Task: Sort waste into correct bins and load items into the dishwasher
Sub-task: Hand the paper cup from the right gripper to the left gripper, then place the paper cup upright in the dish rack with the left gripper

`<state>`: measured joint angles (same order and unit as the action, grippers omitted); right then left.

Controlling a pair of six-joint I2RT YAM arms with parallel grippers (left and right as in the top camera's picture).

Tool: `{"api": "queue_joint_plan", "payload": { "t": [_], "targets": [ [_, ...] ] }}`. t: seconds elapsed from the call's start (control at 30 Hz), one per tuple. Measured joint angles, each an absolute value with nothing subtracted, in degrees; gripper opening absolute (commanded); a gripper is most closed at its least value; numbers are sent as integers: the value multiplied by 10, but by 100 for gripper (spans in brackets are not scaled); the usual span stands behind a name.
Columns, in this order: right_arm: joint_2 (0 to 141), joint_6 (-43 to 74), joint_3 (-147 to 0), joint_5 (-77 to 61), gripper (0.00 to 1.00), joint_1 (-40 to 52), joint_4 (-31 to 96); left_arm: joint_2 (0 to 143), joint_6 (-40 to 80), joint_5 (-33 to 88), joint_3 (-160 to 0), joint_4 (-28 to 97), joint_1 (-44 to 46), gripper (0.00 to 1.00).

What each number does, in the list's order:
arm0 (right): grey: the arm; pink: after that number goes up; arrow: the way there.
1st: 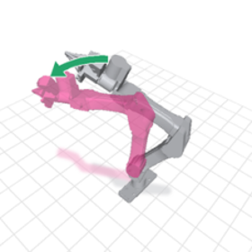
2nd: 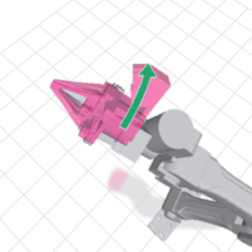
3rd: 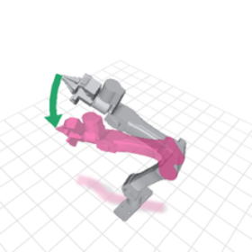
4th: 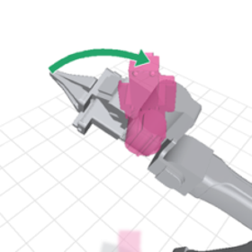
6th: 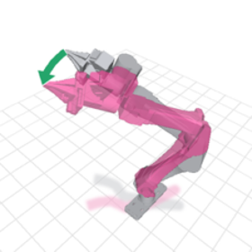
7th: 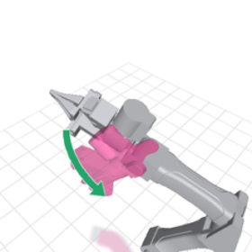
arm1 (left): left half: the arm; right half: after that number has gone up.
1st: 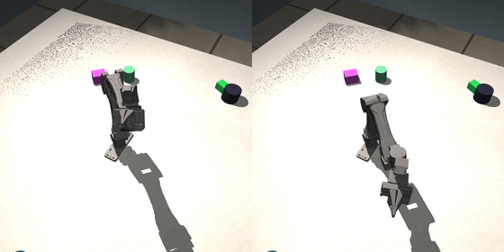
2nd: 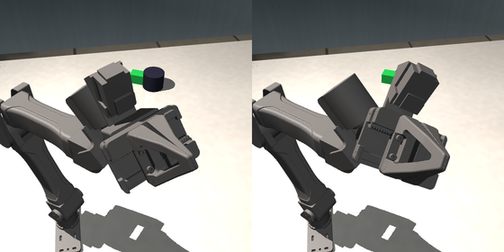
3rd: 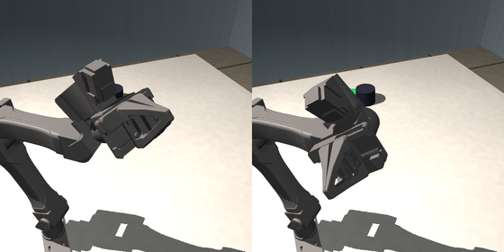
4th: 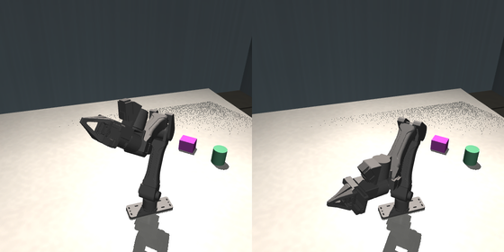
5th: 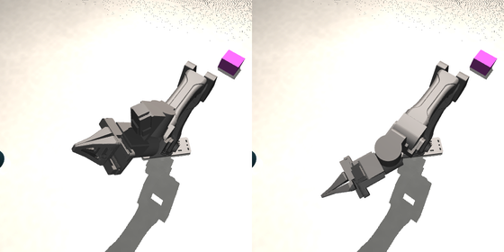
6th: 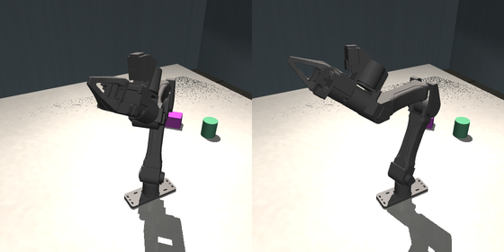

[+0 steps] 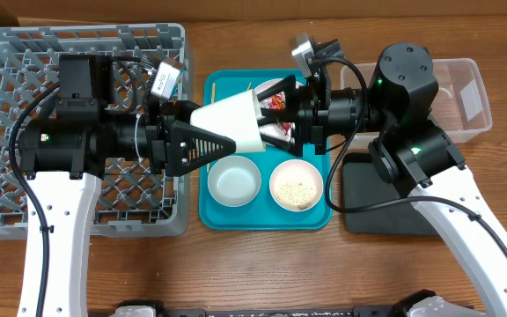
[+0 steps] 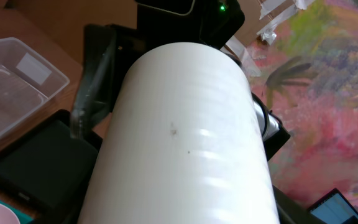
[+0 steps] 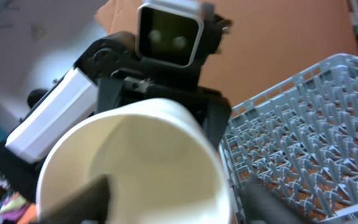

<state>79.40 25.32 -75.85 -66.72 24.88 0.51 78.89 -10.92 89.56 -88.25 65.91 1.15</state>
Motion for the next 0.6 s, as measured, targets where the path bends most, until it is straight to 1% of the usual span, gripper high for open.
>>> {"api": "queue_joint_plan", "payload": {
  "t": [0.07,0.1,0.23,0.3,0.33,0.37,0.4,0.47,0.57,0.6],
  "targets": [
    [794,253,-759,-677,84,243,5,789,-109,896,-882,659,10,62],
    [794,253,-759,-682,85,237,5,789,-107,896,-882,659,8,59],
    [794,271,-759,-697,85,182,13,789,-105,895,-882,659,-21,50],
    [794,284,-759,-699,85,153,36,789,-100,888,-882,660,-42,48],
    [792,295,-762,-688,85,141,97,789,-91,877,-882,660,-52,47],
    [792,298,-762,-685,85,139,114,789,-82,857,-882,660,-62,47],
    [792,298,-765,-668,85,139,172,789,-70,832,-882,664,-70,47],
    [792,299,-766,-628,85,142,272,789,-42,757,-882,680,-82,46],
    [792,288,-764,-530,85,154,414,789,-1,634,-882,705,-85,45],
    [792,286,-764,-499,86,160,442,789,14,585,-882,716,-85,44]
  ]
}}
